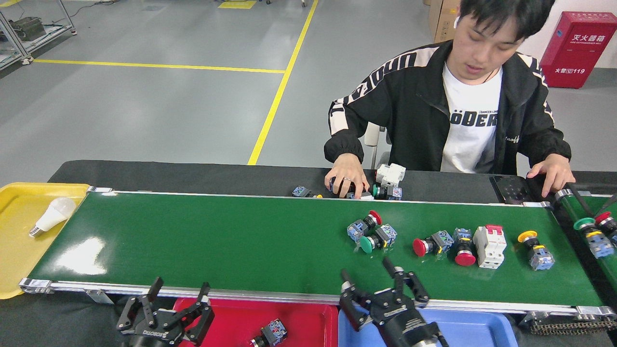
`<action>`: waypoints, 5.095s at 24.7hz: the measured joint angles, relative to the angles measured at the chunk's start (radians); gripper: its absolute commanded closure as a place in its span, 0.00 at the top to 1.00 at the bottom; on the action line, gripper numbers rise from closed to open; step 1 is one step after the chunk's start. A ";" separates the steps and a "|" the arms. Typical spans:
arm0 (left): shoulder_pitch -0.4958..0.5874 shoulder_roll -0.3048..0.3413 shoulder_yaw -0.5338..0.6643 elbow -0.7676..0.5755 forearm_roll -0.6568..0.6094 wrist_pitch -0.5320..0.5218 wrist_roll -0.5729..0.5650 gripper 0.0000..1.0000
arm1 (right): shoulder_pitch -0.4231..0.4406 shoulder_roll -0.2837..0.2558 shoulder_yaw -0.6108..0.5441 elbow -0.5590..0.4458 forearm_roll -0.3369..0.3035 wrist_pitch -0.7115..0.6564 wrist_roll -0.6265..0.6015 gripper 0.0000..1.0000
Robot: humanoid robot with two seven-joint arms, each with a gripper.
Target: Pick switch part from conveyor to tray
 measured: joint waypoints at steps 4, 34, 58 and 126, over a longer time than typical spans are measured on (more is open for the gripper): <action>-0.091 0.000 -0.123 0.040 -0.057 -0.071 -0.005 1.00 | 0.067 -0.006 -0.072 0.000 0.000 0.017 -0.074 0.96; -0.640 -0.033 -0.311 0.786 -0.120 0.015 0.031 1.00 | -0.364 0.031 0.109 0.472 0.025 0.218 0.058 0.09; -0.688 0.004 -0.312 0.907 -0.114 0.003 0.121 0.14 | 0.153 -0.288 -0.272 0.015 -0.363 -0.728 0.076 0.12; -0.458 0.009 0.064 0.594 -0.148 0.102 -0.026 1.00 | -0.184 0.080 0.172 0.231 0.140 0.164 0.190 0.77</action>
